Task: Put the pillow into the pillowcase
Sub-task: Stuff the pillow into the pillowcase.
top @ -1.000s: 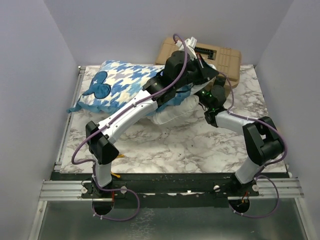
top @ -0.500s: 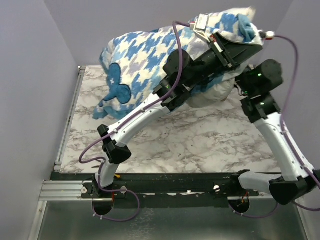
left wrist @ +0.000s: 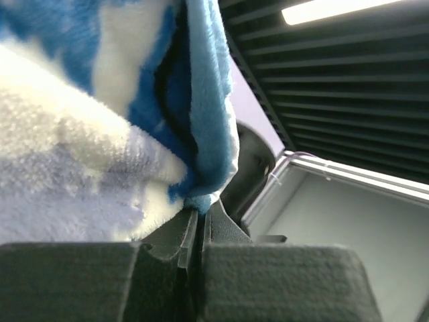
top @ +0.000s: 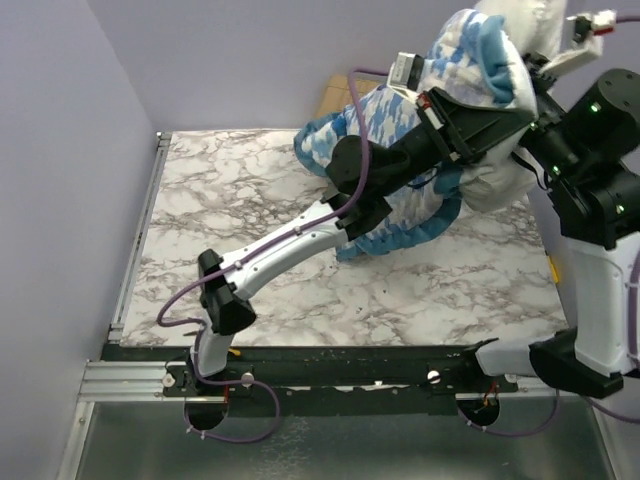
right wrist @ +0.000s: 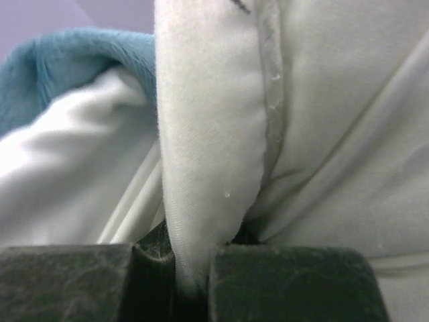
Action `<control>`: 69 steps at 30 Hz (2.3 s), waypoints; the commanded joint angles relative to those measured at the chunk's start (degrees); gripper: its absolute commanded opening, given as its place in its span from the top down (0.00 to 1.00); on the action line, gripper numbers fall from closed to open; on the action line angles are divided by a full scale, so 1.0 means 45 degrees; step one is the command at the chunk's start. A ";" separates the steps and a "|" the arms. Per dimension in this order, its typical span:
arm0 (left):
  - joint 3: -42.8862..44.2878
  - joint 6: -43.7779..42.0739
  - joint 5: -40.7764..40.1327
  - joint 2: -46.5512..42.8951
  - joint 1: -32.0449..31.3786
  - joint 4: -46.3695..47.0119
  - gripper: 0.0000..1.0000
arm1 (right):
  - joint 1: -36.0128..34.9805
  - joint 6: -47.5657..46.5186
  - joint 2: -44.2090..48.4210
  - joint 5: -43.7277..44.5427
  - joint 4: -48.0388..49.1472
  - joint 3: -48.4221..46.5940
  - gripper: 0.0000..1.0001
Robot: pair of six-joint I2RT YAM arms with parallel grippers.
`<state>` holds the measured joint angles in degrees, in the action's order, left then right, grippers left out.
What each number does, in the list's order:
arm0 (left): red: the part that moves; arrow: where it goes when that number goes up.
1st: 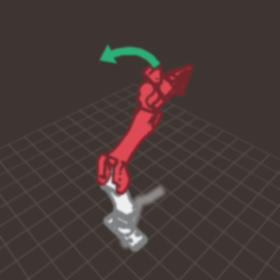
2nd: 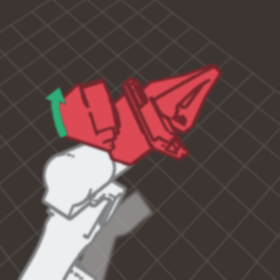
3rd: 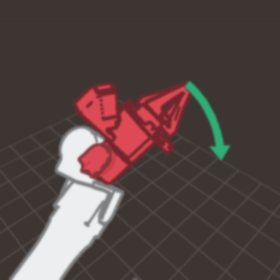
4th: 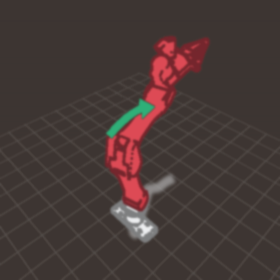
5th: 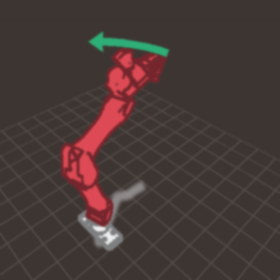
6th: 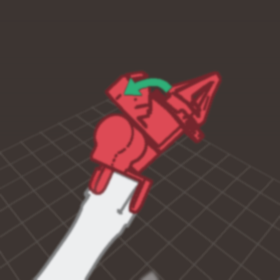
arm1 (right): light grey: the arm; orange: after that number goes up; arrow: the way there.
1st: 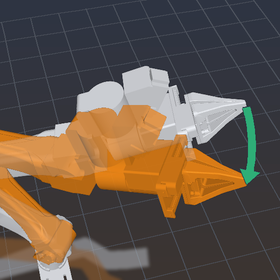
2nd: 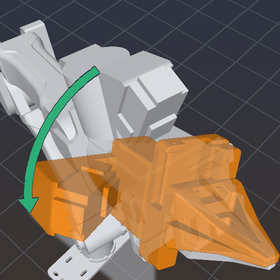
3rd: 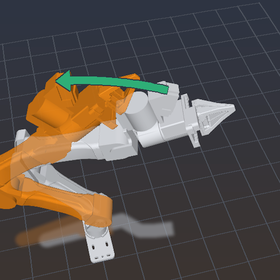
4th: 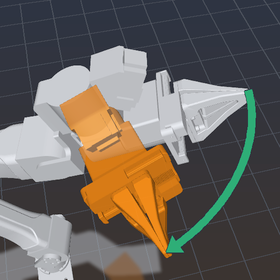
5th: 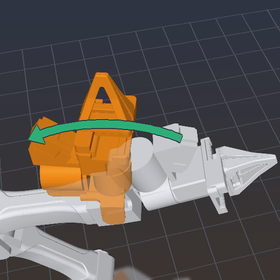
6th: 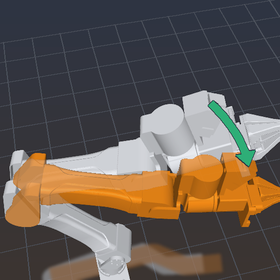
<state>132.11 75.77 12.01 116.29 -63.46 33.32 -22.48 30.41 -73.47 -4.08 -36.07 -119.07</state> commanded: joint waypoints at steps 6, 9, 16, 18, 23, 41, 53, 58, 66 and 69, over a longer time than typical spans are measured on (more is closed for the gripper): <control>-1.3125 -0.1360 -0.1790 -0.8623 0.2378 -0.2131 0.97 | -0.1211 0.0623 -0.4403 -0.6010 0.2026 -0.2003 1.00; -1.5056 -0.2426 -0.4580 -1.1790 0.3018 -0.5710 0.95 | -0.2526 0.0459 -0.5245 -0.6104 0.2396 -0.1445 1.00; -1.7435 -0.1831 -0.8716 -1.6952 0.3221 -1.0057 1.00 | -0.5899 -0.0613 -0.7787 -0.6636 0.1628 -0.2249 0.79; -1.8207 -0.0933 -0.9390 -1.8231 0.3218 -1.0751 1.00 | -0.6299 -0.0642 -0.8051 -0.7048 0.1604 -0.2354 0.66; -1.9363 0.0141 -1.0574 -2.0621 0.3222 -1.3008 1.00 | -0.6430 -0.0425 -0.8080 -0.7604 0.1560 -0.3353 0.22; -1.9837 0.0821 -1.4006 -2.4515 0.3189 -1.7720 1.00 | -0.6312 0.0186 -0.8110 -0.9701 0.1655 -0.4542 0.05; -2.0146 0.1450 -1.3974 -2.4645 0.3203 -1.8431 1.00 | -0.6023 -0.0798 -0.5765 0.3781 -0.6508 -0.0936 0.17; -2.0215 0.1539 -1.3746 -2.4409 0.3199 -1.8397 1.00 | -0.6020 -0.0388 -0.5363 0.3663 -0.6154 0.1527 0.29; -2.0028 0.1398 -1.3730 -2.4338 0.3202 -1.8397 1.00 | -0.6018 -0.0197 -0.5532 0.3641 -0.5329 0.2811 0.55; -1.9886 0.1277 -1.3750 -2.4291 0.3185 -1.8326 1.00 | -0.6020 -0.0267 -0.5407 0.3311 -0.5269 0.2274 0.88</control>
<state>41.50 81.69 -49.43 6.31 -48.99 -50.83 -49.43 29.47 -98.72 10.17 -60.88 -107.11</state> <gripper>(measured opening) 0.016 0.279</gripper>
